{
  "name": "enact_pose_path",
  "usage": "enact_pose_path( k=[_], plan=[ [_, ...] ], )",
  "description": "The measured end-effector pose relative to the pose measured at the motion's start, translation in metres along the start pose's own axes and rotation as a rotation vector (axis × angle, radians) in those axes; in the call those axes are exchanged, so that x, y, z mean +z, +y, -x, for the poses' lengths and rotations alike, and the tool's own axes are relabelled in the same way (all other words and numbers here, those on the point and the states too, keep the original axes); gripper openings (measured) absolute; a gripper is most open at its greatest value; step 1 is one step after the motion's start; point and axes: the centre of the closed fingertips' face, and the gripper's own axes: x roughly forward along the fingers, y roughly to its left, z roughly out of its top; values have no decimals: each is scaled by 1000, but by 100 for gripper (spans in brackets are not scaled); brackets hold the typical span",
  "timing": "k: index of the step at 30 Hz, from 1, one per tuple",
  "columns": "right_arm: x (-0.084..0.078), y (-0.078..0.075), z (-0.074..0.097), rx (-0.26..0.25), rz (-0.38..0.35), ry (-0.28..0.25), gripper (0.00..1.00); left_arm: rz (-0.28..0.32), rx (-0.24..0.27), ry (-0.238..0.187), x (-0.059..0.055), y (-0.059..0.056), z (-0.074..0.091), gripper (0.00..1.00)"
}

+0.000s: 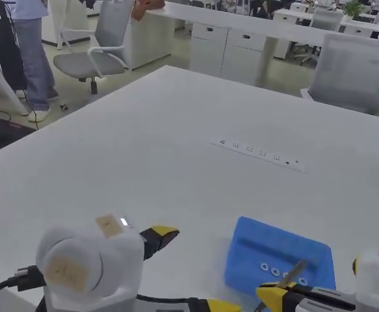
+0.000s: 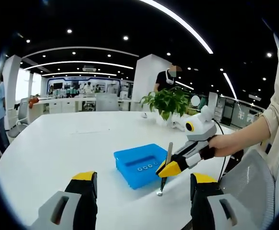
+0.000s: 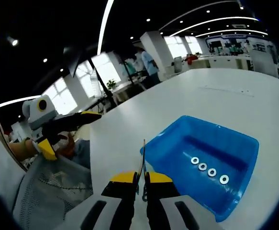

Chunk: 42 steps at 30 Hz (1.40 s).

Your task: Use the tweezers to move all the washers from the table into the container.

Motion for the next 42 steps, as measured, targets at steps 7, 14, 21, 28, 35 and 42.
enact_pose_path(
  k=[7,14,21,28,35,42],
  plan=[
    [-5,-4,-6,-1,11,27,4,1,0,2,0,0,0,80],
    [-10,1,-10,7,70,74,5,6,0,-2,0,0,1,80],
    [-13,6,-12,10,208,120,5,7,2,-3,0,0,1,80],
    [-13,10,-12,1,310,136,5,6,0,2,0,0,1,80],
    [-17,14,-13,17,353,150,4,26,2,-9,1,2,2,80],
    [-21,22,-15,39,518,177,3,23,2,-7,1,2,2,80]
  ],
)
